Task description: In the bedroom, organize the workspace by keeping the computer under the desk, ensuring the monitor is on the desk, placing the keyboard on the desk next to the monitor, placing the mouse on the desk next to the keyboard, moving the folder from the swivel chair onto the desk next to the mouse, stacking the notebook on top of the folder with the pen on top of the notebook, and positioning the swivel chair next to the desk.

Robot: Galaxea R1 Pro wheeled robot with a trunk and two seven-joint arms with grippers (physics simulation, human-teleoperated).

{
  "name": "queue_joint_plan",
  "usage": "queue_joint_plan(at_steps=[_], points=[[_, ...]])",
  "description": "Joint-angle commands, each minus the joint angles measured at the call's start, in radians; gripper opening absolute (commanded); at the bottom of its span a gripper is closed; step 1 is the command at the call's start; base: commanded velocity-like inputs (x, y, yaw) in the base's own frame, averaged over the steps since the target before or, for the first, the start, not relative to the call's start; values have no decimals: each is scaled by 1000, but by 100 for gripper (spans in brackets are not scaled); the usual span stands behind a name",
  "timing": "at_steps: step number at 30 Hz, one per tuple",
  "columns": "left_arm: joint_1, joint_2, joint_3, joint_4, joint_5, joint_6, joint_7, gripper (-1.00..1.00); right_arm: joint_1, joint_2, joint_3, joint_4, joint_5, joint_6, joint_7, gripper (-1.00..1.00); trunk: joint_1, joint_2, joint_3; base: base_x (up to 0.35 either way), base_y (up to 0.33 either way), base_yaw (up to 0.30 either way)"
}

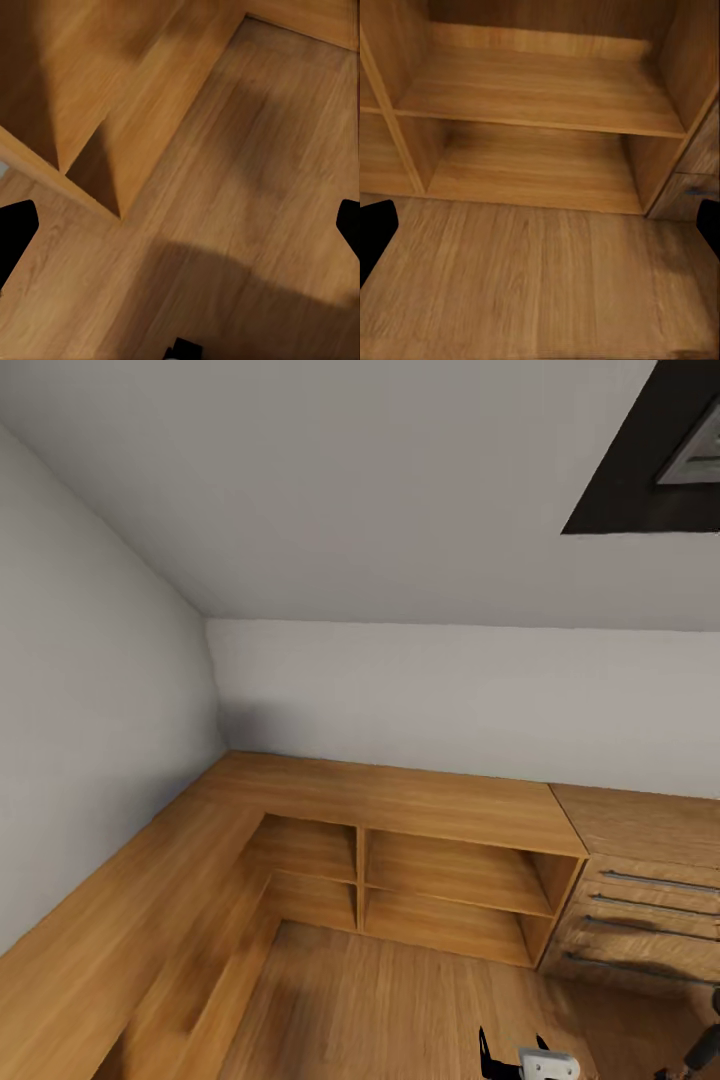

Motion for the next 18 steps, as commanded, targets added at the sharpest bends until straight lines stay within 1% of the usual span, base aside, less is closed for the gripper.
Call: queue_joint_plan(at_steps=[1, 11, 18], points=[[0, 0, -9, 0, 3, -2, 7, 100, -1, 0, 9, 2, -10, -4, -1, 100, 0, -2, -2, 0, 238, -291], [0, 1, -7, 0, 5, -2, 8, 100, -1, 0, 9, 2, -10, -3, -1, 100, 0, -2, -2, 0, 163, -291], [0, 1, -8, 0, 4, -2, 8, 100, -1, 0, 9, 1, -10, -3, -1, 100, 0, -2, -2, 0, 134, -291]])
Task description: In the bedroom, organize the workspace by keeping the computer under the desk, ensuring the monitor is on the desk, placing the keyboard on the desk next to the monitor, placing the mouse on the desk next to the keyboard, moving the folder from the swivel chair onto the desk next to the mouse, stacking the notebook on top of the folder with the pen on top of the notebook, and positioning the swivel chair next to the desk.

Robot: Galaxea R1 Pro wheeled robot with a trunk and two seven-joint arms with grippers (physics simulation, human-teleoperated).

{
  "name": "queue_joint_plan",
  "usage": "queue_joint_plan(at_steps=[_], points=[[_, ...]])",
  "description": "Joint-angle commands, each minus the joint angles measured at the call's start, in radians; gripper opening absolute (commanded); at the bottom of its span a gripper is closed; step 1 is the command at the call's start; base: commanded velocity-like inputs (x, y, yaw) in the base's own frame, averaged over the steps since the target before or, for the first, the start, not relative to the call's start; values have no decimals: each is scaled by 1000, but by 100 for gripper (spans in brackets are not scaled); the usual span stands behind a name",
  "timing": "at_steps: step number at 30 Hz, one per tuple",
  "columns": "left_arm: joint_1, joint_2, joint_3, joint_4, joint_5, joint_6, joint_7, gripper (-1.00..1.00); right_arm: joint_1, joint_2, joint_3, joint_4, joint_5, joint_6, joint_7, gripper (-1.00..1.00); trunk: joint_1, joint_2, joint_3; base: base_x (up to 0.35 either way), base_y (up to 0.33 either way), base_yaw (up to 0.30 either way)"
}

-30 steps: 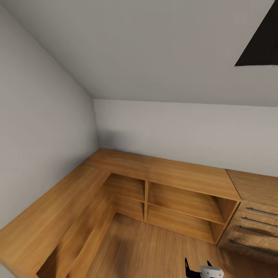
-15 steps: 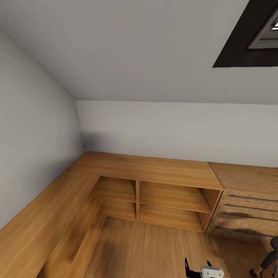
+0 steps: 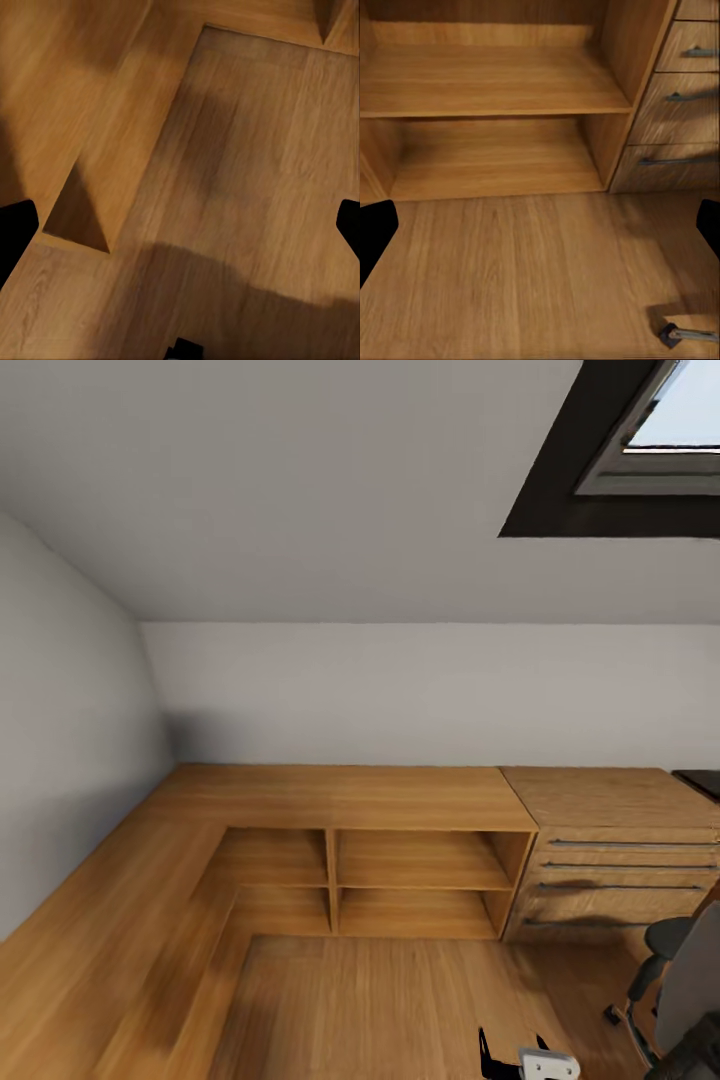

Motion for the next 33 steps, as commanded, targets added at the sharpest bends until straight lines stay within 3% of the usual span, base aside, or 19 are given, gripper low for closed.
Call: queue_joint_plan(at_steps=[1, 21, 33], points=[[0, -1, -9, 0, 3, -2, 6, 100, -1, 0, 9, 2, -10, -4, -1, 100, 0, -2, -2, 0, 221, -291], [0, 0, -9, 0, 4, -2, 7, 100, -1, -1, 9, 1, -8, -4, 0, 100, 0, -2, -2, 0, 114, -293], [0, 0, -8, 0, 4, -2, 8, 100, -1, -1, 10, 1, -8, -4, -1, 100, 0, -2, -3, 0, 25, -298]])
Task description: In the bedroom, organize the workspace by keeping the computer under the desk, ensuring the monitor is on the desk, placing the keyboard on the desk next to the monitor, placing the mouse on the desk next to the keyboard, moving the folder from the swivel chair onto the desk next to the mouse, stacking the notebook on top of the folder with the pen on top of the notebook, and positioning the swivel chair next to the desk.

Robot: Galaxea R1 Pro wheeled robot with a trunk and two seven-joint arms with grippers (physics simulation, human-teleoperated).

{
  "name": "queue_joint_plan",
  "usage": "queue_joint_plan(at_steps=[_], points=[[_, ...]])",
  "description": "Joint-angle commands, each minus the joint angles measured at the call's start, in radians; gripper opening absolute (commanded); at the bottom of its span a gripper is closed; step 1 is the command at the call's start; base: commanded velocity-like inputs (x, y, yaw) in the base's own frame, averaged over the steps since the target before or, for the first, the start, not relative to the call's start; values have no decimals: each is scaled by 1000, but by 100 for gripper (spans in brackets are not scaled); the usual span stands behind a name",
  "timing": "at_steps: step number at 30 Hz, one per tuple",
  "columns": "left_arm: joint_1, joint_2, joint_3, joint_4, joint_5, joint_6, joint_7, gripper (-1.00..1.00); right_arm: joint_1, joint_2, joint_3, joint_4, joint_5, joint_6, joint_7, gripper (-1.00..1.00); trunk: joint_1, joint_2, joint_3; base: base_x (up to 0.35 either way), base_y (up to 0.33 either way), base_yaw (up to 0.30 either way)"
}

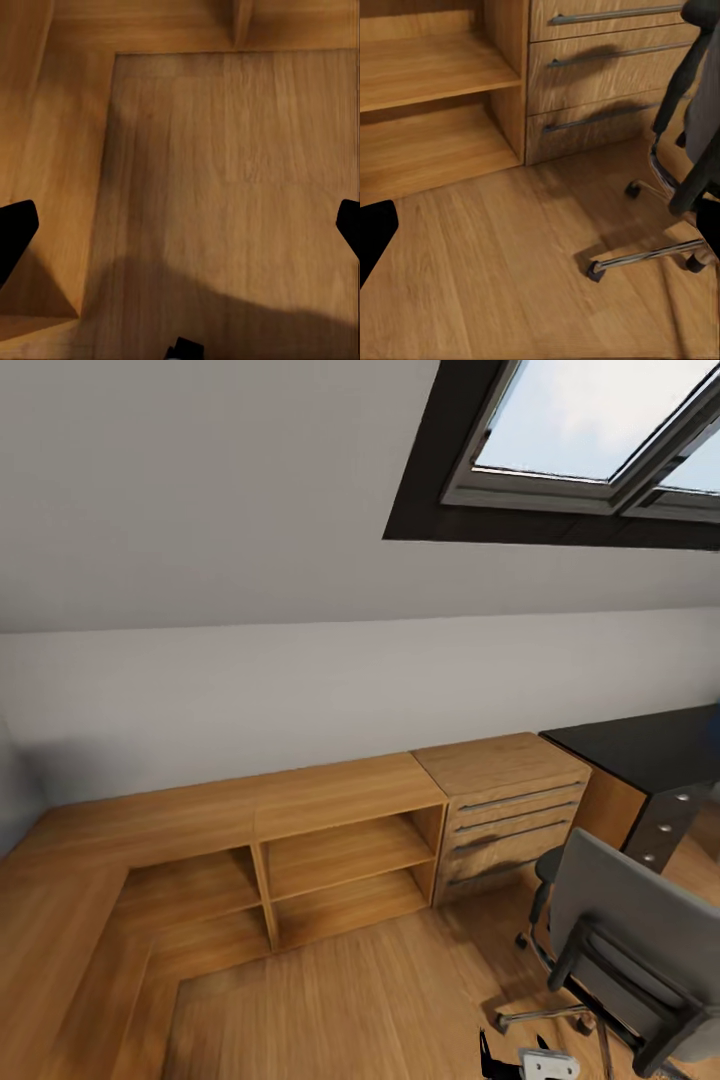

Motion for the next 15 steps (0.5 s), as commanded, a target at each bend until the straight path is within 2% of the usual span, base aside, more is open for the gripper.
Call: queue_joint_plan(at_steps=[1, 15], points=[[-1, 0, -9, 0, 3, -2, 7, 100, -1, 0, 9, 2, -10, -3, -1, 100, 0, -2, -2, 0, 1, -289], [-1, 0, -9, 0, 3, -2, 7, 100, -1, 0, 10, 2, -10, -3, -1, 100, 0, -2, -9, 0, 0, -285]])
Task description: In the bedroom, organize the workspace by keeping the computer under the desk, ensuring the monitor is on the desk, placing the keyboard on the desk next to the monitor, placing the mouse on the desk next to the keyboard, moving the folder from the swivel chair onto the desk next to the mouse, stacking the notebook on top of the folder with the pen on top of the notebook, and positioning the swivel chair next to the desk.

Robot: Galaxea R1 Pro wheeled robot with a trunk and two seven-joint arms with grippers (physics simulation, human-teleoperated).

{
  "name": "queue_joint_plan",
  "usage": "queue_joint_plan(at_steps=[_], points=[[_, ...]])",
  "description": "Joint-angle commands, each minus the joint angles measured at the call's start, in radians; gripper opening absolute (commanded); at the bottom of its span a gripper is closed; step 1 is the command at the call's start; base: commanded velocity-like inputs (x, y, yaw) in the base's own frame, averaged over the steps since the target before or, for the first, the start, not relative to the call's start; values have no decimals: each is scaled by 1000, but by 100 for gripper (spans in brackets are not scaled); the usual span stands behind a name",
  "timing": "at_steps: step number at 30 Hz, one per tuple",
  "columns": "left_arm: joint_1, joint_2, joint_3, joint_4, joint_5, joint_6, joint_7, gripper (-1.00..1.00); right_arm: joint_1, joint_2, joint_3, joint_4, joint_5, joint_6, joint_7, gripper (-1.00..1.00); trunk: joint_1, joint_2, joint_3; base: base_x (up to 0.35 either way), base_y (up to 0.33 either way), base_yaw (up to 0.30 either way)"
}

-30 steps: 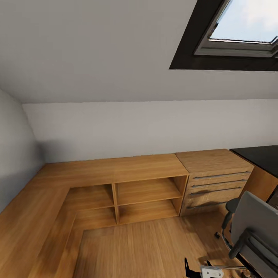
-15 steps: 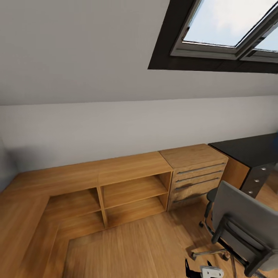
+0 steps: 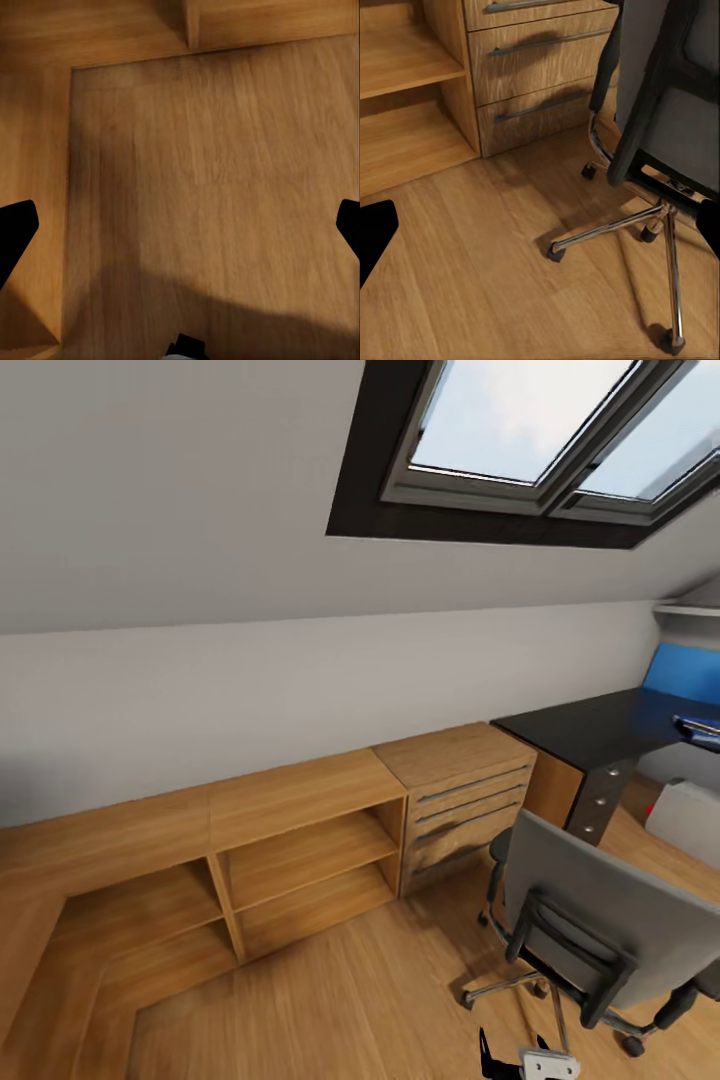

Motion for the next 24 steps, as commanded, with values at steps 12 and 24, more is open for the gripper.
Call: queue_joint_plan(at_steps=[12, 24], points=[[-1, 0, -9, 0, 3, -2, 7, 100, -1, 0, 9, 2, -10, -3, -1, 100, 0, -2, -5, 0, 0, -284], [-1, 0, -9, 0, 3, -3, 7, 100, -1, 0, 9, 2, -10, -4, -1, 100, 0, -2, -5, 138, 0, -284]])
